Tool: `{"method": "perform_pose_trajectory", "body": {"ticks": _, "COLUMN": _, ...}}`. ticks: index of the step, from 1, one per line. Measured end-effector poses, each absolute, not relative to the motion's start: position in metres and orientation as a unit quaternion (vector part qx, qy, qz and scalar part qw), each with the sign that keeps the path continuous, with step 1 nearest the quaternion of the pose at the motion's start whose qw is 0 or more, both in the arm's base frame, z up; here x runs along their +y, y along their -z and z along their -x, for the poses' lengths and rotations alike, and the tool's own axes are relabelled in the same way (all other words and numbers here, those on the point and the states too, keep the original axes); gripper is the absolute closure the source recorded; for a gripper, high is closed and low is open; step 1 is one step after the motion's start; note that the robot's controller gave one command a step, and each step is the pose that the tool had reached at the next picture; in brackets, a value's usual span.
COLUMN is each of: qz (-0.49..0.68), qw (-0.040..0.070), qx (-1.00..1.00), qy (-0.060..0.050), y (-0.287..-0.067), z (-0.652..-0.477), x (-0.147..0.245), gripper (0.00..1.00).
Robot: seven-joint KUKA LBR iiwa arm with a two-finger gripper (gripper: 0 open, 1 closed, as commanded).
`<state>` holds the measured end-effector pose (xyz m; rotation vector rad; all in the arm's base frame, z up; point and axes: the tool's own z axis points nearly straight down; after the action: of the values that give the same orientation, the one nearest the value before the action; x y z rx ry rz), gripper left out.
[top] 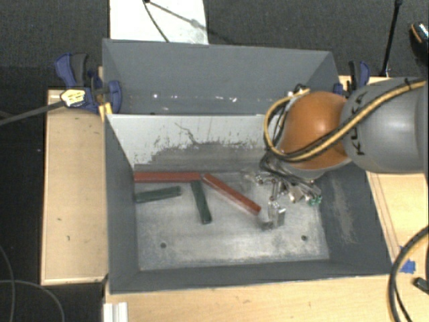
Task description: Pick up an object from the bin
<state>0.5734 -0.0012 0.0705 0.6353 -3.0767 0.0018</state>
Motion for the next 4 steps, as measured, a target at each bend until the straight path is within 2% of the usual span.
{"method": "perform_pose_trajectory", "body": {"ticks": 1, "qz": -0.203, "qw": 0.000, "qx": -0.979, "qy": 0.000, "y": -0.071, "z": -0.574, "x": 0.002, "gripper": 1.00}}
{"method": "perform_pose_trajectory", "body": {"ticks": 2, "qz": -0.202, "qw": -0.001, "qx": -0.979, "qy": 0.000, "y": -0.071, "z": -0.574, "x": 0.002, "gripper": 0.00}}
{"method": "perform_pose_trajectory", "body": {"ticks": 3, "qz": -0.234, "qw": 0.000, "qx": -0.972, "qy": 0.000, "y": -0.104, "z": -0.551, "x": 0.016, "gripper": 0.00}}
{"method": "perform_pose_trajectory", "body": {"ticks": 4, "qz": -0.139, "qw": -0.002, "qx": -0.990, "qy": 0.001, "y": -0.070, "z": -0.587, "x": 0.027, "gripper": 0.00}}
